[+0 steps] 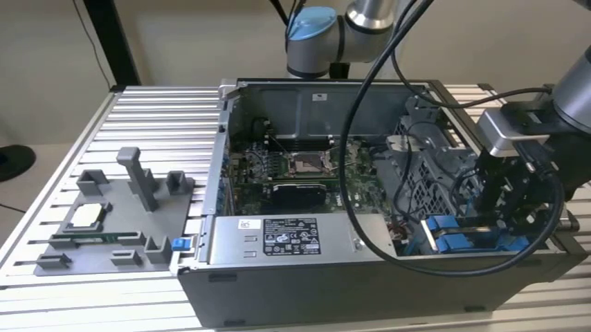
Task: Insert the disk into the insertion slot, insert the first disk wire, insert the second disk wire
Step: 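Insert the first disk wire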
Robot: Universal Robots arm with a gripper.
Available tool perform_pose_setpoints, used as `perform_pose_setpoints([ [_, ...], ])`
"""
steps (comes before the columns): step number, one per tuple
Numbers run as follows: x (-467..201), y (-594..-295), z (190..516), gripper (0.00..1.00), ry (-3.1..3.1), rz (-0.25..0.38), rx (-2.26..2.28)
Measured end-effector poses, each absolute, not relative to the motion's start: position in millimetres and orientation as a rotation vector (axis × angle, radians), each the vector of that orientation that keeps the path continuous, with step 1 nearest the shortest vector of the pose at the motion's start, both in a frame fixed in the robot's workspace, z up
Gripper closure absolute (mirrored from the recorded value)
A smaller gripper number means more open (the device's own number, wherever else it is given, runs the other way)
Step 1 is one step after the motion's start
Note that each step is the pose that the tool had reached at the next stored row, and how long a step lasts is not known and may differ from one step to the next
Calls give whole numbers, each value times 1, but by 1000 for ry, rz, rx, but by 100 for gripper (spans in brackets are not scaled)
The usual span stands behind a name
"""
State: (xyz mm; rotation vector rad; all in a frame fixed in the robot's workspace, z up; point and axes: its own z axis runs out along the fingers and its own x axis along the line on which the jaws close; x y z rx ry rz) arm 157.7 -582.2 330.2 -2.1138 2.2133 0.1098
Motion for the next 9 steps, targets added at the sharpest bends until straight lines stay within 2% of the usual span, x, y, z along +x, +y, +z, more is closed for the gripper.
perform_pose_setpoints([
  [9,158,-582,355,0,2220,122,-2118],
])
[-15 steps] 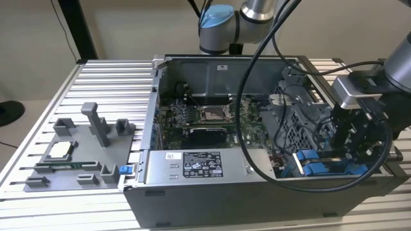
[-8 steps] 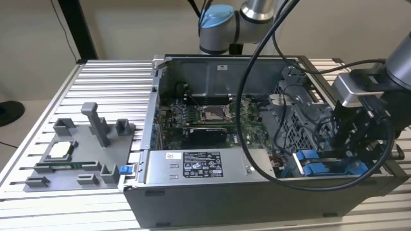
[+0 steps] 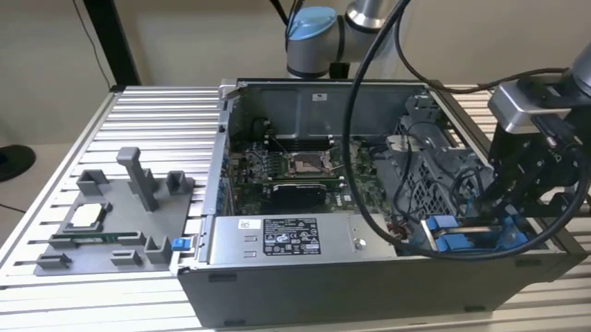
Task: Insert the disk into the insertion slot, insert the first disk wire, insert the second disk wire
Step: 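Insert the first disk wire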
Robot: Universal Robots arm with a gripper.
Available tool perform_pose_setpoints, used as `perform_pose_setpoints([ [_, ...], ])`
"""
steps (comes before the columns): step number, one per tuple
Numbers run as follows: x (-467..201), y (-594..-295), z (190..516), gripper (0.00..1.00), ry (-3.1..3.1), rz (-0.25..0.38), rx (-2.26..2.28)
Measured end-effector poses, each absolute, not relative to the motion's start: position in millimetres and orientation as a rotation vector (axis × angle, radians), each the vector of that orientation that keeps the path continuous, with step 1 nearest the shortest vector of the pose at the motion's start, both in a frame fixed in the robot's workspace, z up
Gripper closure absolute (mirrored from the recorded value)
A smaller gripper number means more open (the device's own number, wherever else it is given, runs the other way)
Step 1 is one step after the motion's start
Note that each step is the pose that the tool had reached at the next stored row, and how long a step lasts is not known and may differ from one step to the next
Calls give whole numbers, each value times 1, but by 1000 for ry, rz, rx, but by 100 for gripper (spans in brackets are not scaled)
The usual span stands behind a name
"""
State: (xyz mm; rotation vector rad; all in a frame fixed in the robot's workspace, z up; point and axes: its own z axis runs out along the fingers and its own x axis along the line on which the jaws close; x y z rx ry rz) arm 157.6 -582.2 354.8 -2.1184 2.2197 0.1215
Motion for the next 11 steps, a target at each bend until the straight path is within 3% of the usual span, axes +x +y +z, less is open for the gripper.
perform_pose_setpoints([
  [11,158,-582,383,0,2226,135,-2123],
])
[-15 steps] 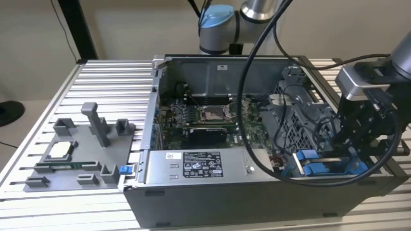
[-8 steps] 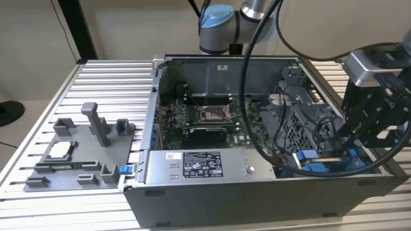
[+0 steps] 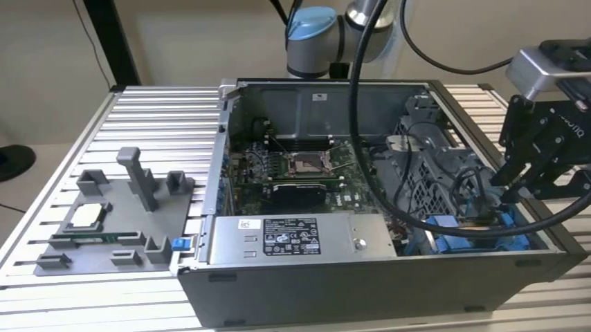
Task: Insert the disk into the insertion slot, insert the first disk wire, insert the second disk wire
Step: 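Insert the first disk wire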
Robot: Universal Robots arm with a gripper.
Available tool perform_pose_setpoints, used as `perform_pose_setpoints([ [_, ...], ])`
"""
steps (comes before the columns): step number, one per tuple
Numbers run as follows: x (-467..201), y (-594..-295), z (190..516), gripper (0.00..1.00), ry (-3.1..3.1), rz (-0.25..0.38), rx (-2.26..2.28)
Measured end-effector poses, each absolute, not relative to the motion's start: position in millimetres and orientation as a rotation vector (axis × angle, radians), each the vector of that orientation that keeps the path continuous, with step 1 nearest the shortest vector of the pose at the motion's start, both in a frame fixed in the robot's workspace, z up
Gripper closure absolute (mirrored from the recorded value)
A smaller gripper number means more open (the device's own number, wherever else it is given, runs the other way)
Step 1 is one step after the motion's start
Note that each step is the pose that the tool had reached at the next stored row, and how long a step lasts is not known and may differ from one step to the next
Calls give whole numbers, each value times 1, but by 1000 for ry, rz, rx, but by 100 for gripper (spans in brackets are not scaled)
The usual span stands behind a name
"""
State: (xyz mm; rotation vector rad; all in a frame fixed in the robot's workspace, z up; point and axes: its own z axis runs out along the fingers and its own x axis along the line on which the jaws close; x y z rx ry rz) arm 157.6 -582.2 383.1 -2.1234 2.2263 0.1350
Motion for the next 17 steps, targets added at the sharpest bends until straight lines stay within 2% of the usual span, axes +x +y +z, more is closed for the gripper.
perform_pose_setpoints([
  [17,182,-582,383,0,2237,156,-2131],
])
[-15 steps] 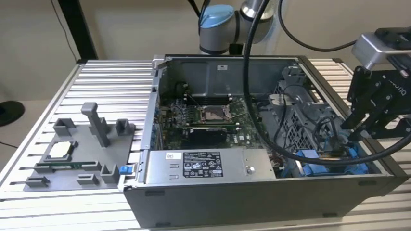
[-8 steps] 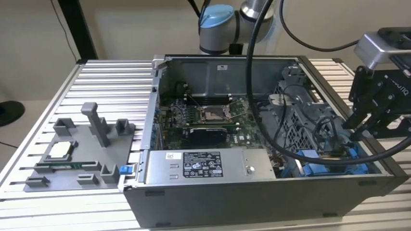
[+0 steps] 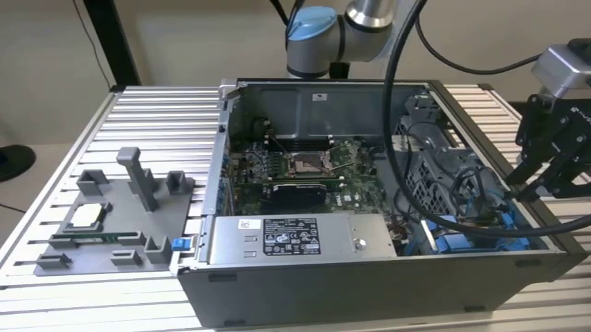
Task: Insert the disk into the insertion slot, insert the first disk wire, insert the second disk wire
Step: 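Insert the first disk wire, then insert the second disk wire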
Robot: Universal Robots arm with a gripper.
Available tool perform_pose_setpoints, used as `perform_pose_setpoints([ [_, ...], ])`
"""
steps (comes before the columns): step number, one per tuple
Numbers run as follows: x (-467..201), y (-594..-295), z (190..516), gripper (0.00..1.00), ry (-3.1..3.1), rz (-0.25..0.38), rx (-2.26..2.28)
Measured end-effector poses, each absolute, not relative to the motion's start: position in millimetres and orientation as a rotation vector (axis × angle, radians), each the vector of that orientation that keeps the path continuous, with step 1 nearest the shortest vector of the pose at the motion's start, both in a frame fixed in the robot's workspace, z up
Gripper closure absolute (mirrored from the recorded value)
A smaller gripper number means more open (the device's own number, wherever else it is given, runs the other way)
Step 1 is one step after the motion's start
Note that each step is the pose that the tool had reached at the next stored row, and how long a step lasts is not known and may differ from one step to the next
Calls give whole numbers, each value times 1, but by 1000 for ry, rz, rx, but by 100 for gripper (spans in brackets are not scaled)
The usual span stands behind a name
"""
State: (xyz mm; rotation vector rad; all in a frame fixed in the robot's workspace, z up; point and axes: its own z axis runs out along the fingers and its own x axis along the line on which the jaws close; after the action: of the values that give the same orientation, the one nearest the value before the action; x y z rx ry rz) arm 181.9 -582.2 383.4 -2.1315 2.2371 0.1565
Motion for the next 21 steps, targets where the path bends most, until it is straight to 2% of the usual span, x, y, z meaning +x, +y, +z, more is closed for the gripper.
perform_pose_setpoints([
  [5,190,-582,383,0,2246,175,-2138],
  [15,210,-582,379,0,2291,270,-2170],
  [21,213,-581,374,0,2313,306,-2173],
])
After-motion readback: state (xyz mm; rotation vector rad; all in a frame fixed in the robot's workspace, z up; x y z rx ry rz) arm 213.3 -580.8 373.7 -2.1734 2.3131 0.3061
